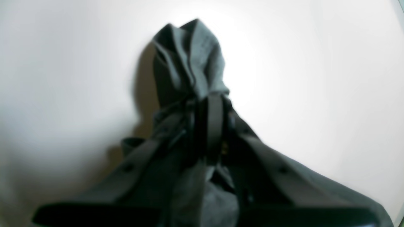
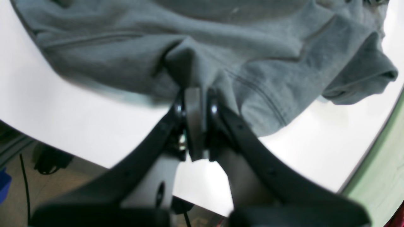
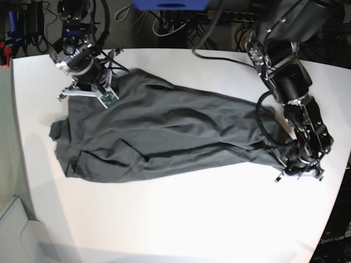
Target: Layout the t-shirt on the table in an organized manner, then fold the t-shirt properly
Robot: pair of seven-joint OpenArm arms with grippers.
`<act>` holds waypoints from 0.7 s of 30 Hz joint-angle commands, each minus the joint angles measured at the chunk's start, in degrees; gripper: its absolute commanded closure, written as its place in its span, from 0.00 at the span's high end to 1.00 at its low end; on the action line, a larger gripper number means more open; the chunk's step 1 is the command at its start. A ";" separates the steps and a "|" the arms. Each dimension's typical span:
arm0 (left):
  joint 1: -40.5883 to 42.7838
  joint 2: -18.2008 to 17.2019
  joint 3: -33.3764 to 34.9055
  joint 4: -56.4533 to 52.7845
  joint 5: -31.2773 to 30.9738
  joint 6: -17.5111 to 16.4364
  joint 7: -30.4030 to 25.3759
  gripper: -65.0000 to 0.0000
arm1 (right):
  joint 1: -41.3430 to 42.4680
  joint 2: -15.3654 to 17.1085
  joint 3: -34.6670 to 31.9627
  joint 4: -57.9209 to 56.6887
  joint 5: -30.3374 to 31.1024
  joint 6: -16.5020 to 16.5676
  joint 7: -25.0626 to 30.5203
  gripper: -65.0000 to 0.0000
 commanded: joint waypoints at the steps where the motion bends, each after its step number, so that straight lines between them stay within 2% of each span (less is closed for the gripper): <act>1: -0.62 -0.62 0.11 1.01 -0.49 -0.03 -0.75 0.05 | 0.37 0.13 0.05 0.94 0.22 -0.27 0.80 0.00; 10: 2.81 -0.80 -0.33 1.10 -0.67 -0.56 2.59 0.05 | 0.28 0.13 0.05 0.94 0.22 -0.27 0.80 0.00; 21: 5.36 -0.36 -0.33 4.53 -0.76 -0.29 2.77 0.05 | 0.19 0.04 0.05 0.94 0.22 -0.27 0.80 0.00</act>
